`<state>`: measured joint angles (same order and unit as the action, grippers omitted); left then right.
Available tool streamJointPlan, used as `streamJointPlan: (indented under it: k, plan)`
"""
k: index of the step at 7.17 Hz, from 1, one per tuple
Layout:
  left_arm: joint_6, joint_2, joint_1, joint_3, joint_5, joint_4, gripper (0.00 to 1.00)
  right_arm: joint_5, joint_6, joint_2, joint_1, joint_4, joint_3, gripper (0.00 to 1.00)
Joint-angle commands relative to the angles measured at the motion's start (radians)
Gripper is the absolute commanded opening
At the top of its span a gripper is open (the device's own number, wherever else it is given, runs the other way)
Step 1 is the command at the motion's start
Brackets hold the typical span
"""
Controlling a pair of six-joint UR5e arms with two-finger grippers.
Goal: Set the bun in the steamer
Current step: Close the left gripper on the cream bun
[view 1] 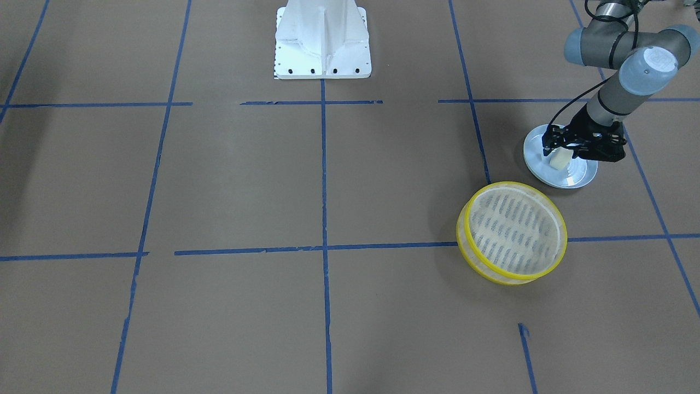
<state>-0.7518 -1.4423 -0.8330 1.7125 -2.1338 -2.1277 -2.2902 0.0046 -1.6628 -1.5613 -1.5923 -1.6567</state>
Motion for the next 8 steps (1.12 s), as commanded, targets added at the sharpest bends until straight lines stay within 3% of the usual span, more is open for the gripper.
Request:
streamJointPlan:
  k: [1, 3, 6, 8]
  plan:
    - [-0.001, 0.002, 0.000, 0.007, 0.000, 0.002, 0.46, 0.000, 0.000, 0.000, 0.001, 0.000, 0.000, 1.00]
    - [-0.001, 0.006, -0.001, 0.012, 0.000, 0.002, 0.28, 0.000, 0.000, 0.000, 0.000, 0.000, 0.000, 1.00]
    - [0.000, 0.010, -0.005, 0.013, 0.000, 0.002, 0.18, 0.000, 0.000, 0.000, 0.001, 0.000, 0.000, 1.00]
    - [0.006, 0.028, -0.015, 0.063, -0.009, 0.009, 0.18, 0.000, 0.000, 0.000, 0.001, 0.000, 0.000, 1.00]
